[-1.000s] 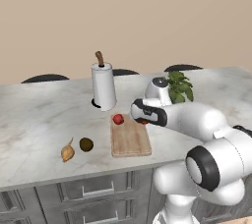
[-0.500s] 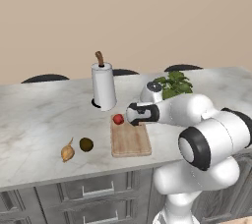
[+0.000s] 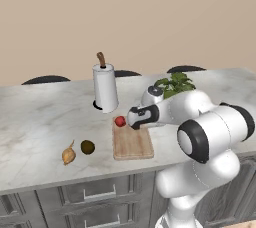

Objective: Place the avocado, onion, tomato, and bell pepper on the cutting board.

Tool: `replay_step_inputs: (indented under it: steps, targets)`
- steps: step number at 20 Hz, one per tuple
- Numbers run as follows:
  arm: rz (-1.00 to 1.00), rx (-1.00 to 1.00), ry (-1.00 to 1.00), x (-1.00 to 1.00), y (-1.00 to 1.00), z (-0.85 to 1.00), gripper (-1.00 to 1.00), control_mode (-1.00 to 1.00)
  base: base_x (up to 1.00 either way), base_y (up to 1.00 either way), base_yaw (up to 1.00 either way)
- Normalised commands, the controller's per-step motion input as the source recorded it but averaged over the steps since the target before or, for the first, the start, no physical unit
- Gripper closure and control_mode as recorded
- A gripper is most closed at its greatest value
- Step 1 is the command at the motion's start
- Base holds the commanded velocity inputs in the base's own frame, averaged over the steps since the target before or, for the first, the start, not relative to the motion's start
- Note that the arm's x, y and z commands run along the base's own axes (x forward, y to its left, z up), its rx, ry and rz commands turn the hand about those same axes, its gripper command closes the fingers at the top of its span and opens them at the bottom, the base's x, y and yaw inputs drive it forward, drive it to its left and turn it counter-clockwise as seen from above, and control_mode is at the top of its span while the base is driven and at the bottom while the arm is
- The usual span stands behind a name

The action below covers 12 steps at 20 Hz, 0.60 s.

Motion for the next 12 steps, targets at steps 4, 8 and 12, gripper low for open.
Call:
replay_step_inputs:
  steps: [4,8,12]
  targets:
    - [0.00,0.00,-0.02,0.10,0.00,-0.18,1.00,-1.00,0.00,0.00,0.00]
    - [0.00,0.00,-0.02,0.10,0.00,-0.18,1.00,-1.00,0.00,0.00,0.00]
    - [0.00,0.00,-0.02,0.08,0.00,-0.18,1.00,-1.00,0.00,0.00,0.00]
